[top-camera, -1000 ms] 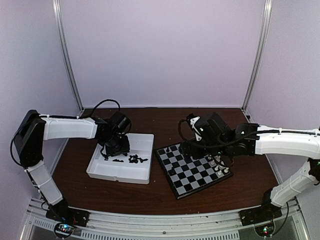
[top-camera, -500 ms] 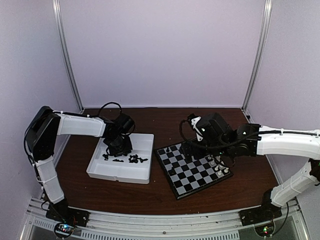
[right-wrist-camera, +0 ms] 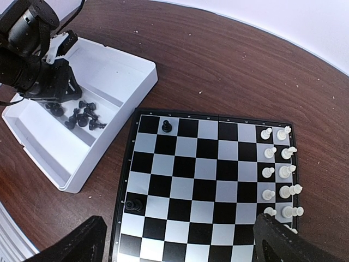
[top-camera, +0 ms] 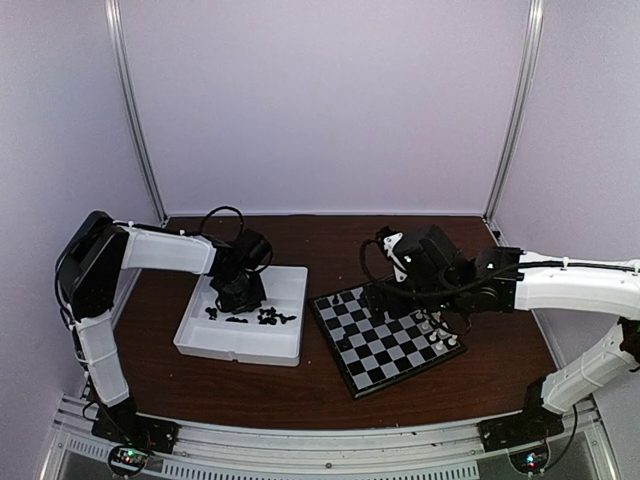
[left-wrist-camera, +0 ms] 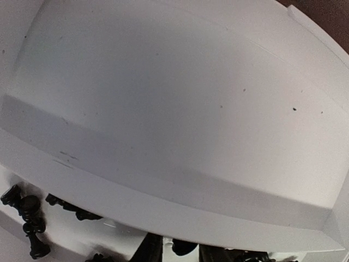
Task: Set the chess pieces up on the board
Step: Pick up the chess piece from the storage box.
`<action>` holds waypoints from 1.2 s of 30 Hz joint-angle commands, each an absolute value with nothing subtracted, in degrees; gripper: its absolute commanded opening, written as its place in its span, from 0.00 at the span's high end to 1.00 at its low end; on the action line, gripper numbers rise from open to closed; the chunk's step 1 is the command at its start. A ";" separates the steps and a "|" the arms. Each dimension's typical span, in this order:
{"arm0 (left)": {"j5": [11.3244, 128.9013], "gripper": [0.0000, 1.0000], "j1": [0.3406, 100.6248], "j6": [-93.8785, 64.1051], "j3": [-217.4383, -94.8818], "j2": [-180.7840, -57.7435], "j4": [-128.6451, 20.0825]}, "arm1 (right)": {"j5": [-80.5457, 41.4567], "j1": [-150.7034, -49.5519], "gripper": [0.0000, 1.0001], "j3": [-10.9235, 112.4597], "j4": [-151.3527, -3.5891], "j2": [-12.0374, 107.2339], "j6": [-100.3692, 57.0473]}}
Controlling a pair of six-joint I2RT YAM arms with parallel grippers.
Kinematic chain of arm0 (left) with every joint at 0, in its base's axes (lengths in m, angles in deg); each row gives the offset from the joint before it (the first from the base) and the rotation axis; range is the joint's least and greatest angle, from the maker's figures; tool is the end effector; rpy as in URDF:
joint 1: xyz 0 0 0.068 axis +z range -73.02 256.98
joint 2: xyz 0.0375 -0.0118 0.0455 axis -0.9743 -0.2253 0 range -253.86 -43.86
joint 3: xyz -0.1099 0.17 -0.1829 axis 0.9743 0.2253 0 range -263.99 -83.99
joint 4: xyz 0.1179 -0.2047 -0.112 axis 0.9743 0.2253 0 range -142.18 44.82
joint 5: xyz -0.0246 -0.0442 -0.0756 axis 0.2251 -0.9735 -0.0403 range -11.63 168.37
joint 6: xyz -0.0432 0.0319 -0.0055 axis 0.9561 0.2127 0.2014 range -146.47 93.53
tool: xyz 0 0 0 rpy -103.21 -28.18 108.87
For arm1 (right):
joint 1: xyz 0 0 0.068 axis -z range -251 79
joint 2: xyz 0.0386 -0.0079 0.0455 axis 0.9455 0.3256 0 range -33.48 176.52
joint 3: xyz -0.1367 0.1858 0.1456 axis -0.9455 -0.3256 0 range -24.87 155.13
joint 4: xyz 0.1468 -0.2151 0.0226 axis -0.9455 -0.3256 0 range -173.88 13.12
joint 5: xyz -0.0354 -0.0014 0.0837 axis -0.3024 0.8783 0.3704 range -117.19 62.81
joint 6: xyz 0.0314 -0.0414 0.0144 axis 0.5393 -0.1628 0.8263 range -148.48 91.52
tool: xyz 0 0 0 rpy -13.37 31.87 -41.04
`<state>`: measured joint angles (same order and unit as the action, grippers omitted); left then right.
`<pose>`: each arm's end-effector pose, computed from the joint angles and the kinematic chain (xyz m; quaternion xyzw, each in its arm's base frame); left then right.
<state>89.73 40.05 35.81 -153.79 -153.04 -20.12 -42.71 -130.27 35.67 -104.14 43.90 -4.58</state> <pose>0.2990 -0.2161 0.1505 -0.2310 0.9546 -0.0589 0.1784 0.1573 0.2460 0.2821 -0.2271 0.8853 0.1633 0.3715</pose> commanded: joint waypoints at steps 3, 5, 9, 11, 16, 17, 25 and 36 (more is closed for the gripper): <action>94.49 0.77 40.71 34.26 -153.38 -153.24 -21.18 | -44.32 -130.02 0.02 35.08 -104.47 42.59 -4.79; 95.36 0.78 40.68 33.87 -153.02 -152.92 -20.72 | -44.28 -129.98 0.02 35.08 -104.39 42.54 -4.75; 95.58 0.78 40.68 33.16 -151.95 -152.14 -20.18 | -44.28 -129.98 0.03 35.17 -104.25 42.52 -4.75; 95.18 0.78 40.68 32.56 -151.45 -151.96 -20.19 | -44.22 -129.98 0.02 35.16 -104.21 42.61 -4.60; 94.66 0.68 40.68 31.32 -150.66 -151.60 -20.15 | -43.88 -129.98 0.02 35.16 -103.90 42.72 -4.31; 94.76 0.67 40.68 31.32 -150.62 -151.61 -20.18 | -43.82 -129.98 0.03 35.10 -103.86 42.71 -4.31; 96.85 0.73 40.68 31.22 -150.37 -150.94 -19.24 | -43.86 -129.98 0.03 34.91 -103.96 42.22 -4.31; 97.51 0.80 40.68 28.64 -148.62 -148.86 -20.16 | -43.67 -129.99 0.03 34.81 -103.79 42.02 -4.04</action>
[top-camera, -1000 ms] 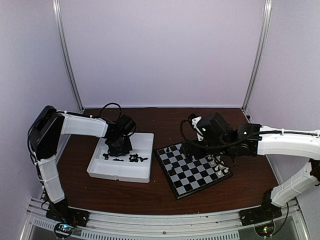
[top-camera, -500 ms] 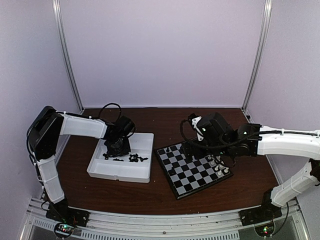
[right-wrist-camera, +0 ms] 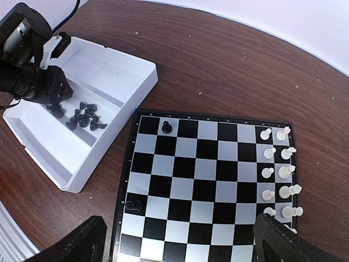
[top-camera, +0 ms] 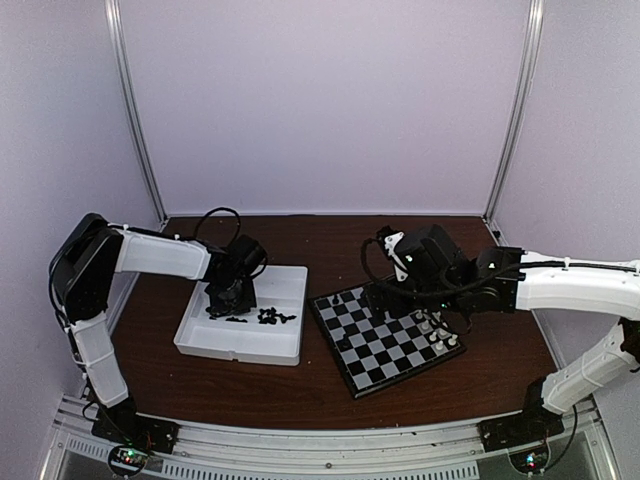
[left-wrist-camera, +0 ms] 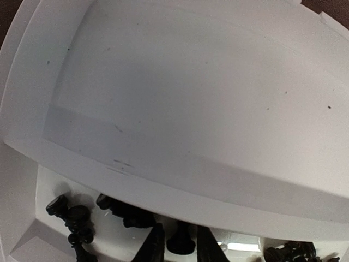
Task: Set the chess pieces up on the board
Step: Pick up the chess piece from the storage box.
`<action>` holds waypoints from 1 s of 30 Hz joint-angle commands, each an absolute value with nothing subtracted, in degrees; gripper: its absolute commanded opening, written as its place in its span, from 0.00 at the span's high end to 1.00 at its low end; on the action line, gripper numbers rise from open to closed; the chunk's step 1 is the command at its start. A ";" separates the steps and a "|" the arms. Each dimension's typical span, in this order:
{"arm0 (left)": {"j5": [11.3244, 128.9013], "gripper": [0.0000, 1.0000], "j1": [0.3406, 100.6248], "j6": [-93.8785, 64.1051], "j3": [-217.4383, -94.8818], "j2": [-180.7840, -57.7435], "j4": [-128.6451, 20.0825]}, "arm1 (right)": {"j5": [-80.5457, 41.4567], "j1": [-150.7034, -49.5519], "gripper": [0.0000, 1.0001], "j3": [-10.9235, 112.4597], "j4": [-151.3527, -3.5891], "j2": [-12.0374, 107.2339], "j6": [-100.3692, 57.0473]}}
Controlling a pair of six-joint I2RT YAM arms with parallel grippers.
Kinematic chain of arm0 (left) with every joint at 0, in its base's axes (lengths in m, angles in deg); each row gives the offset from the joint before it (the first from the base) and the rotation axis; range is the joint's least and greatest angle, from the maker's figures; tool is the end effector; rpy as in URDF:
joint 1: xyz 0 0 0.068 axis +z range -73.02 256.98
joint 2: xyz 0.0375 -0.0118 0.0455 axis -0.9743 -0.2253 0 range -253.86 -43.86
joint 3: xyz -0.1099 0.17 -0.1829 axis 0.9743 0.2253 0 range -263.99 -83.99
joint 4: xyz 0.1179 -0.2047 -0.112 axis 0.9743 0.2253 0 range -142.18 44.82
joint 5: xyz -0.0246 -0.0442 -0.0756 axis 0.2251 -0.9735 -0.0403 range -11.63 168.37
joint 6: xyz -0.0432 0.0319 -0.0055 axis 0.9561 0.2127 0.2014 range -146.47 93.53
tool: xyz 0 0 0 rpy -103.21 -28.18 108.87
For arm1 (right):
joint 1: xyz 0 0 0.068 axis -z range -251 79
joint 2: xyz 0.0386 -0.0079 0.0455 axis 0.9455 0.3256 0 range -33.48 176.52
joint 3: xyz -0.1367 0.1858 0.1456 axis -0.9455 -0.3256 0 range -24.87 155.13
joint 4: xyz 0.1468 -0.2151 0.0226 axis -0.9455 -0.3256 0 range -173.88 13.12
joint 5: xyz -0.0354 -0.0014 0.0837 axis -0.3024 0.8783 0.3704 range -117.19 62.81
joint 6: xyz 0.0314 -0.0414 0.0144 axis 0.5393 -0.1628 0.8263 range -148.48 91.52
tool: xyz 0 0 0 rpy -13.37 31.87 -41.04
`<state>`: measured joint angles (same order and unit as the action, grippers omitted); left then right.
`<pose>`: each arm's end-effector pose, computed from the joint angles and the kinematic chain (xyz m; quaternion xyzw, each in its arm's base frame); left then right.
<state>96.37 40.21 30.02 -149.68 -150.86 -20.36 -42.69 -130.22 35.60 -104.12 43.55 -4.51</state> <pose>0.2886 -0.2021 0.1460 -0.1899 0.9586 0.0010 0.2120 0.1570 0.2449 0.2834 -0.2256 0.8847 0.1652 0.3730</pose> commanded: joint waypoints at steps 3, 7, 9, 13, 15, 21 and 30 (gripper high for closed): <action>97.16 0.81 40.68 28.42 -148.38 -149.10 -20.59 | -43.49 -129.98 0.02 34.79 -103.91 41.86 -3.89; 96.78 0.79 40.68 28.13 -147.98 -149.78 -21.87 | -43.53 -129.98 0.03 34.72 -103.95 41.50 -3.87; 96.52 0.79 40.77 27.93 -148.13 -150.12 -22.10 | -43.41 -129.98 0.02 34.66 -103.95 41.32 -3.79; 95.68 0.79 40.77 27.30 -148.15 -150.44 -22.55 | -43.36 -129.93 0.03 34.55 -103.69 40.97 -3.69; 95.36 0.80 40.77 26.81 -148.15 -150.12 -22.56 | -43.22 -129.97 0.03 34.59 -103.60 41.01 -3.69; 93.57 0.80 40.72 22.79 -144.77 -146.42 -27.33 | -42.53 -129.98 0.02 34.97 -103.38 41.31 -3.57; 92.58 0.81 40.77 19.23 -143.69 -144.66 -27.92 | -41.82 -129.95 0.02 35.16 -102.96 41.49 -3.09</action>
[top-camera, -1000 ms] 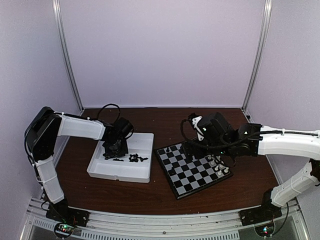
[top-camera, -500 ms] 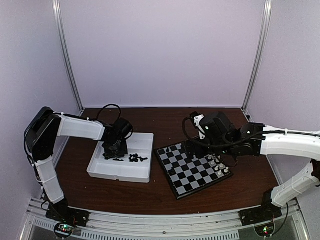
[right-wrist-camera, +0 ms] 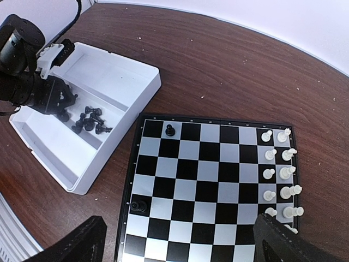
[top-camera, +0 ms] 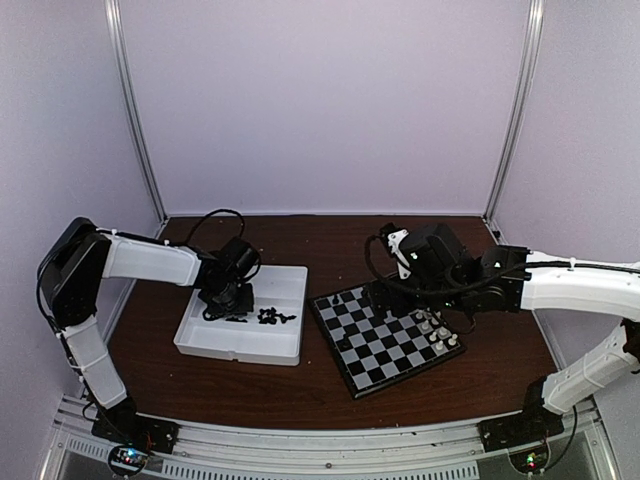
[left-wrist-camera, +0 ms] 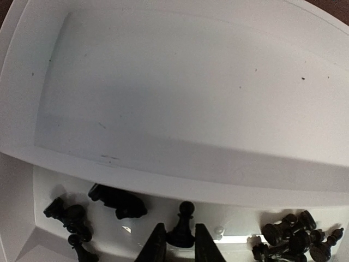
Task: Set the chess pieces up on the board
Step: Pick up the chess piece from the storage box.
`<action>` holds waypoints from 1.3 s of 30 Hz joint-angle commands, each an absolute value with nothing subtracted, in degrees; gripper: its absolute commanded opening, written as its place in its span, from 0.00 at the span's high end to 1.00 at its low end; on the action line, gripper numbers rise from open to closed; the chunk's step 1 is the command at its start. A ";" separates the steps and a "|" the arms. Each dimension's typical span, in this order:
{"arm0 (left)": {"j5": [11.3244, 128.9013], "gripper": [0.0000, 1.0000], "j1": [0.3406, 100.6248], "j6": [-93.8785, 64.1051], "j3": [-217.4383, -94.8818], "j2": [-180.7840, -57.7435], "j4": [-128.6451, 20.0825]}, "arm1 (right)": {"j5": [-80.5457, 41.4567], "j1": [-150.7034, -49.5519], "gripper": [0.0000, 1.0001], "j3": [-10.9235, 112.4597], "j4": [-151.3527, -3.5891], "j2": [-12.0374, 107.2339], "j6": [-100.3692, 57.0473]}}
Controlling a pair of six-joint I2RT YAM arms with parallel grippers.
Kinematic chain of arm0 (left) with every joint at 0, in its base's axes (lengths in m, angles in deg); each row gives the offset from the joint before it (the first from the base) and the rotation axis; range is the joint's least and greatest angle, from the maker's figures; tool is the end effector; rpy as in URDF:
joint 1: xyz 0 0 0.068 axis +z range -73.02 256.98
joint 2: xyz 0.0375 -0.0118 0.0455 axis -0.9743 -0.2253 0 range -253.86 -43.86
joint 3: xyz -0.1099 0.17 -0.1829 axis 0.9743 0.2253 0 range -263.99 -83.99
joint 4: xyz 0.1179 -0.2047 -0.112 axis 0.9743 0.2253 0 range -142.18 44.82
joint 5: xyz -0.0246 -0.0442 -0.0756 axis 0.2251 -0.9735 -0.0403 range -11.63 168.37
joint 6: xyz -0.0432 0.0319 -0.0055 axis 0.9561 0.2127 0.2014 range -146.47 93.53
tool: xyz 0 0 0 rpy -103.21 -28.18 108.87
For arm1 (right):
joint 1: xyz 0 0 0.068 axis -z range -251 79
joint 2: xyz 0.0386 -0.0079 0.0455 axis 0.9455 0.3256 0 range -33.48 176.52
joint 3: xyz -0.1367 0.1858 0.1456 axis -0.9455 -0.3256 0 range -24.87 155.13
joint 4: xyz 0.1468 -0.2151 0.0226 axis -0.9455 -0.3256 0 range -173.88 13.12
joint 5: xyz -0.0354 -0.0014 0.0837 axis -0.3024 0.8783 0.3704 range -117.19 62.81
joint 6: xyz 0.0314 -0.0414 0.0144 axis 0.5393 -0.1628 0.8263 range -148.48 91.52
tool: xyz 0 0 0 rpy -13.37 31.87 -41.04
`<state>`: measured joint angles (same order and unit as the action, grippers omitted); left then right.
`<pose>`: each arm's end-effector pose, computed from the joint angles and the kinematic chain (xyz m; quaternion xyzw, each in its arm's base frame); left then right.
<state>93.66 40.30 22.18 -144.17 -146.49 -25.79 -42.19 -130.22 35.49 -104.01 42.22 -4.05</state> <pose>0.2767 -0.1945 0.1490 -0.1258 0.9664 -0.0271 0.2224 0.1547 0.2416 0.2891 -0.2211 0.8816 0.1773 0.3773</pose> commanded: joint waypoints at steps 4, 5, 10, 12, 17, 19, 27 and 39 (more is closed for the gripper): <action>91.69 0.81 40.77 16.56 -143.05 -143.17 -28.78 | -41.51 -129.98 0.02 35.16 -102.68 41.52 -2.76; 91.12 0.81 40.77 15.60 -142.68 -142.56 -29.39 | -41.43 -129.98 0.03 35.16 -102.63 41.57 -2.68; 88.42 0.80 40.77 11.91 -140.78 -139.54 -33.61 | -39.74 -129.98 0.02 35.87 -102.28 42.69 -2.43; 86.71 0.81 40.77 10.88 -140.85 -138.88 -34.29 | -37.55 -129.91 0.03 36.71 -102.19 43.76 -2.50; 79.57 0.81 40.77 7.70 -138.76 -136.89 -40.20 | -28.20 -127.62 0.02 39.45 -102.00 47.36 0.56; 76.10 0.81 40.77 6.27 -136.84 -135.75 -44.44 | -22.84 -125.61 0.04 39.55 -99.92 48.59 3.72; 69.90 0.81 40.77 1.44 -135.76 -136.44 -49.73 | -4.26 -118.95 0.15 40.84 -84.96 56.55 15.26; 60.61 0.81 40.77 -3.53 -131.24 -136.85 -61.36 | 6.28 -117.57 0.37 51.32 -72.44 74.01 28.89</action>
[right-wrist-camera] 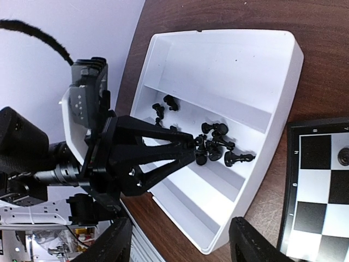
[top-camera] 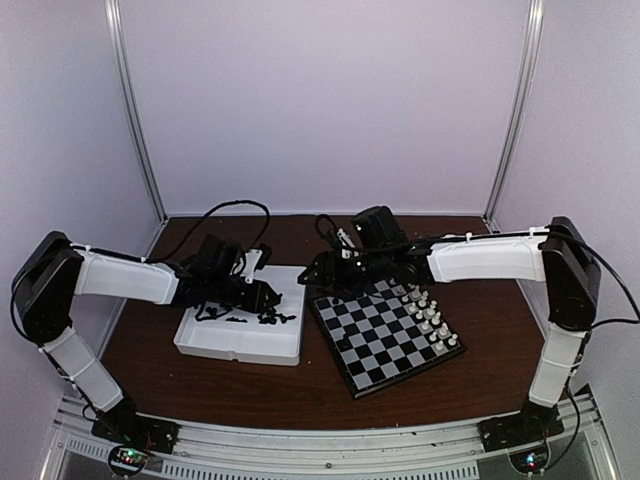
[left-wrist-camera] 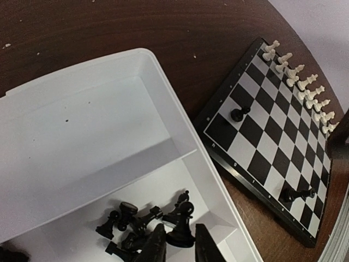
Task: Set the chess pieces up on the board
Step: Pick up the chess piece from the storage box.
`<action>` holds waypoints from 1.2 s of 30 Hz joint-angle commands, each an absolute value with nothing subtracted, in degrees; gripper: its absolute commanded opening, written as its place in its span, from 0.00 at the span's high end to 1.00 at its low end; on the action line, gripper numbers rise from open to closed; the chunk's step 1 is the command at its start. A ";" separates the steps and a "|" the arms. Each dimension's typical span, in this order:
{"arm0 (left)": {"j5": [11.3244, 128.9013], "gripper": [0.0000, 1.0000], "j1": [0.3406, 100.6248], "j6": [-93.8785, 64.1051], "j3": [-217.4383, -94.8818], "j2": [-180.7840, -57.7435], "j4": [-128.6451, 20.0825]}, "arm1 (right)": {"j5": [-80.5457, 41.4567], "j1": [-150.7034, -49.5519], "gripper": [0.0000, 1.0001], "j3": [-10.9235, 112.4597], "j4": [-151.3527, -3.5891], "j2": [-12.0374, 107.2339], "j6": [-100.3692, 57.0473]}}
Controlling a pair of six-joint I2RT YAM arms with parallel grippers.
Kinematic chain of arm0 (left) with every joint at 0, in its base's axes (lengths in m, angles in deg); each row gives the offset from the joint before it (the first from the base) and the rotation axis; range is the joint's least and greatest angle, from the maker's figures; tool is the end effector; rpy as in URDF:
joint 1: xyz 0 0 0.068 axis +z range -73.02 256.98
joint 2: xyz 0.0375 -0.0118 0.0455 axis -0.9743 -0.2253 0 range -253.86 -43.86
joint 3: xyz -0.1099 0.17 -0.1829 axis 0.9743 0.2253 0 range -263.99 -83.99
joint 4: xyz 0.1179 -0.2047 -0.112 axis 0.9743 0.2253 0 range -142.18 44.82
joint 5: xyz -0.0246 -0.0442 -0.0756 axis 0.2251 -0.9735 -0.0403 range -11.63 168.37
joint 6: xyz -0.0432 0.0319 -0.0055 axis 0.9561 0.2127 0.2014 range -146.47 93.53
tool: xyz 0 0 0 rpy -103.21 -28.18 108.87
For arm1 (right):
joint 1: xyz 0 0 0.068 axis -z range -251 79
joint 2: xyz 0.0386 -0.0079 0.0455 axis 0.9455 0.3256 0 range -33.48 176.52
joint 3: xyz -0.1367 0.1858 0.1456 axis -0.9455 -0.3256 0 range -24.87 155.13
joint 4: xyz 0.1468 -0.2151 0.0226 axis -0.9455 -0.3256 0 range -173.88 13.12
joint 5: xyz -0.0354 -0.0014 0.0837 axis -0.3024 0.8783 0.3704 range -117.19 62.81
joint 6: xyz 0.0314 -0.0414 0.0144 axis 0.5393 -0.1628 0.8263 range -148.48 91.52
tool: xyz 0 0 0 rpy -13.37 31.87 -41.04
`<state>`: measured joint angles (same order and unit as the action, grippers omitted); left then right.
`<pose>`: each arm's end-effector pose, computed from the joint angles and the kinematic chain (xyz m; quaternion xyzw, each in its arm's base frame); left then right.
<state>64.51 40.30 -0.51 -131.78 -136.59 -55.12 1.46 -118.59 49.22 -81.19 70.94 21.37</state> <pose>0.2587 -0.2035 0.1740 0.1336 0.8983 -0.3040 0.2876 0.2666 0.3171 0.2374 -0.0980 0.8602 0.4827 0.1322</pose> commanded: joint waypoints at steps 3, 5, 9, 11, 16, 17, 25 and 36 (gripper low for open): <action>58.98 0.81 40.77 -4.00 -130.07 -137.10 -63.35 | 7.98 -117.16 0.45 52.59 -68.51 77.31 32.54; 57.76 0.81 40.77 -4.09 -129.26 -137.18 -65.05 | 8.90 -117.15 0.50 53.57 -66.91 79.32 34.66; 56.57 0.81 40.77 -4.04 -129.25 -137.54 -65.46 | 9.42 -117.06 0.55 54.70 -66.30 81.69 36.19; 55.43 0.80 40.77 -4.34 -129.34 -137.55 -65.60 | 9.57 -116.97 0.55 54.67 -65.91 82.43 36.95; 54.18 0.80 40.77 -4.41 -128.55 -137.16 -67.21 | 10.23 -116.98 0.56 54.85 -64.17 84.37 39.00; 53.84 0.80 40.77 -4.41 -128.47 -137.18 -67.47 | 10.32 -116.96 0.56 54.78 -63.98 84.60 39.24; 54.22 0.81 40.77 -4.22 -129.00 -137.68 -66.72 | 9.23 -116.97 0.55 54.43 -66.08 84.32 38.27; 57.88 0.84 40.98 2.78 -132.27 -137.28 -60.52 | 5.73 -116.20 0.55 45.01 -57.39 79.15 37.96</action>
<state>55.81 40.30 -1.21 -129.33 -137.20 -63.58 8.74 -116.95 48.80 -61.59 83.57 39.97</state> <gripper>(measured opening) 0.176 0.449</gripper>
